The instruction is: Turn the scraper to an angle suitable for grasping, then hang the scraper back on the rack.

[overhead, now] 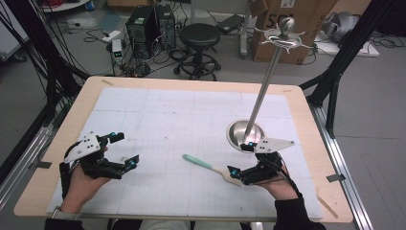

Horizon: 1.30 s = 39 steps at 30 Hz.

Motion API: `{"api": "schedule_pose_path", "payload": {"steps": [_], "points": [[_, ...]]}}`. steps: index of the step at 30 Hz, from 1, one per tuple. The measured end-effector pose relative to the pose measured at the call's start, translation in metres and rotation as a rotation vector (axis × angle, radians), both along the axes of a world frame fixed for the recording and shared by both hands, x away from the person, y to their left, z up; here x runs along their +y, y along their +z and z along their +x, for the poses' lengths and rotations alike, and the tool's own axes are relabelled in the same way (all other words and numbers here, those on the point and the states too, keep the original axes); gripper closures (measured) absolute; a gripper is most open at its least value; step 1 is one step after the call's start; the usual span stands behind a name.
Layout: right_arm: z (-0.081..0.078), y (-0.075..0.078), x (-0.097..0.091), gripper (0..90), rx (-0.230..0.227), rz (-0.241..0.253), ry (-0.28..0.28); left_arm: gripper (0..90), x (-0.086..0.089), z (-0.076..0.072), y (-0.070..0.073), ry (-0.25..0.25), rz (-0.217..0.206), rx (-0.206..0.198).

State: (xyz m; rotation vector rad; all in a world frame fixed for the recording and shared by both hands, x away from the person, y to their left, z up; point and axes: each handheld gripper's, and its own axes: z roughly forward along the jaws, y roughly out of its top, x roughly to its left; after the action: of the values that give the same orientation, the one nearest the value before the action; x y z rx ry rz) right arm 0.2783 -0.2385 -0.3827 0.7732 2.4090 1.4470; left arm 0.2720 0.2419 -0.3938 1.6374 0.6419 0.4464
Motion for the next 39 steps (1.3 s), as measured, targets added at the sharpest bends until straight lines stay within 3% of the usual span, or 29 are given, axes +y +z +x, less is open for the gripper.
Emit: {"api": "schedule_pose_path", "payload": {"steps": [3, 12, 19, 20, 22, 25, 27, 28, 29, 30, 31, 33, 34, 35, 37, 39], "points": [[-0.001, -0.002, 0.002, 0.3, -0.010, -0.086, -0.011, 1.7, -0.001, 0.001, -0.001, 0.000, -0.003, 0.004], [-0.001, -0.004, 0.018, 0.3, 0.011, -0.126, 0.044, 1.7, -0.005, 0.002, -0.001, -0.008, -0.002, 0.005], [0.009, -0.007, 0.040, 0.4, 0.067, -0.209, 0.085, 1.7, -0.006, 0.002, -0.002, -0.011, 0.001, 0.009], [0.017, -0.007, 0.050, 0.4, 0.102, -0.251, 0.109, 1.7, -0.006, 0.002, -0.002, -0.012, 0.002, 0.011], [0.020, -0.008, 0.053, 0.4, 0.120, -0.269, 0.122, 1.7, -0.006, 0.002, -0.002, -0.015, 0.001, 0.014], [0.034, -0.014, 0.069, 2.8, 0.183, -0.390, 0.155, 1.7, -0.005, 0.002, -0.002, -0.014, 0.003, 0.014], [0.038, -0.016, 0.076, 4.6, 0.212, -0.449, 0.157, 1.7, -0.005, 0.002, -0.002, -0.014, 0.001, 0.016], [0.038, -0.016, 0.076, 4.6, 0.212, -0.449, 0.157, 1.7, -0.005, 0.003, -0.003, -0.014, 0.002, 0.016], [0.041, -0.018, 0.082, 4.9, 0.241, -0.506, 0.160, 1.7, -0.005, 0.003, -0.003, -0.015, 0.002, 0.017], [0.041, -0.018, 0.082, 4.9, 0.241, -0.506, 0.160, 1.7, -0.005, 0.003, -0.003, -0.014, 0.002, 0.017], [0.044, -0.020, 0.087, 5.5, 0.245, -0.555, 0.139, 1.7, -0.005, 0.003, -0.003, -0.016, 0.004, 0.017], [0.047, -0.022, 0.091, 9.6, 0.263, -0.604, 0.124, 1.7, -0.005, 0.003, -0.003, -0.016, 0.004, 0.018], [0.047, -0.022, 0.091, 9.6, 0.263, -0.604, 0.124, 1.7, -0.005, 0.003, -0.003, -0.015, 0.005, 0.018], [0.048, -0.022, 0.094, 16.4, 0.280, -0.630, 0.133, 1.7, -0.005, 0.003, -0.003, -0.017, 0.004, 0.018], [0.049, -0.024, 0.095, 17.4, 0.284, -0.647, 0.136, 1.7, -0.005, 0.002, -0.003, -0.017, 0.004, 0.017], [0.049, -0.025, 0.098, 25.7, 0.296, -0.675, 0.156, 1.7, -0.005, 0.003, -0.003, -0.017, 0.009, 0.019]]}}
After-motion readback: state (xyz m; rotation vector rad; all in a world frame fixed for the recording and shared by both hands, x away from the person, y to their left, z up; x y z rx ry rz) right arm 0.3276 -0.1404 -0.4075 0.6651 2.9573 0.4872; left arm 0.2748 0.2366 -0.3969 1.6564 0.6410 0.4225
